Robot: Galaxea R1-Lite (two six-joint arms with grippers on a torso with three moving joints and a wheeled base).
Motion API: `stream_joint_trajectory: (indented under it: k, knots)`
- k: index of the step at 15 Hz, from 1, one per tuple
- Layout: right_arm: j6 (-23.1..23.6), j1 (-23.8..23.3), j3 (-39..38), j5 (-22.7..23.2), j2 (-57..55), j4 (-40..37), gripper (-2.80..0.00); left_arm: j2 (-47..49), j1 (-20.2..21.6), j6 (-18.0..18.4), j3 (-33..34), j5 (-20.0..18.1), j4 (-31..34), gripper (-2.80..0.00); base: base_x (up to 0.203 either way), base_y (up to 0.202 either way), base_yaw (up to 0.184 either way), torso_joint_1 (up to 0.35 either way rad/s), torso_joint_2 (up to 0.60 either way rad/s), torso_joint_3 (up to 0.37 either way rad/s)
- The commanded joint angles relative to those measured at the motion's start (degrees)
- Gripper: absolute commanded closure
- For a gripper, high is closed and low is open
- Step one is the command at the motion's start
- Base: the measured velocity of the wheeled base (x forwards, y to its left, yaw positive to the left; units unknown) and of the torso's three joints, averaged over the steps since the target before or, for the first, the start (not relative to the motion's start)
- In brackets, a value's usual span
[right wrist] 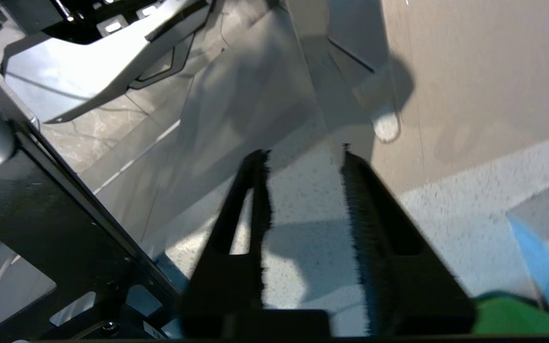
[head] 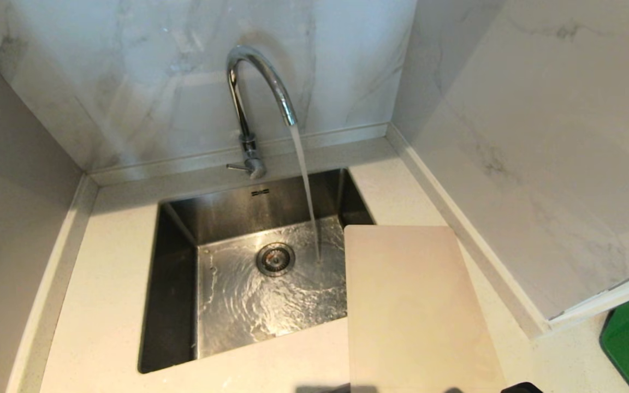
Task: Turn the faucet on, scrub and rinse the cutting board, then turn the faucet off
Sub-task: Pick up the cutting board
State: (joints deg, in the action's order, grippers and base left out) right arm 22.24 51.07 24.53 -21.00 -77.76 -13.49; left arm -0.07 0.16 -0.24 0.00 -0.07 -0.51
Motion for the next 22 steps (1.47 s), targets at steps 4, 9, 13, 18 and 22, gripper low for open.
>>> stream_joint_trajectory:
  k: [4,9,13,18,22]
  knots:
    - [2.52,2.8,-1.93,5.07,-3.34,3.62,-2.8,-0.1,0.02,-0.02,0.0,-0.01,-0.02,0.0,0.0,0.0,0.0,0.0,0.0,0.0]
    - [8.56,2.81,-9.26,6.81,-11.65,20.05,-2.8,-0.1,0.02,-0.02,0.0,-0.01,-0.02,0.0,0.0,0.0,0.0,0.0,0.0,0.0]
    - [11.21,2.72,-10.82,8.52,-14.09,23.87,-2.8,-0.1,0.02,-0.02,0.0,-0.01,-0.02,0.0,0.0,0.0,0.0,0.0,0.0,0.0]
    - [17.13,0.17,-10.53,8.56,-12.12,23.9,-2.8,-0.1,0.02,-0.02,0.0,-0.01,-0.02,0.0,0.0,0.0,0.0,0.0,0.0,0.0]
    - [23.98,-3.67,-9.68,8.78,-9.51,23.69,-2.8,-0.1,0.02,-0.02,0.0,-0.01,-0.02,0.0,0.0,0.0,0.0,0.0,0.0,0.0]
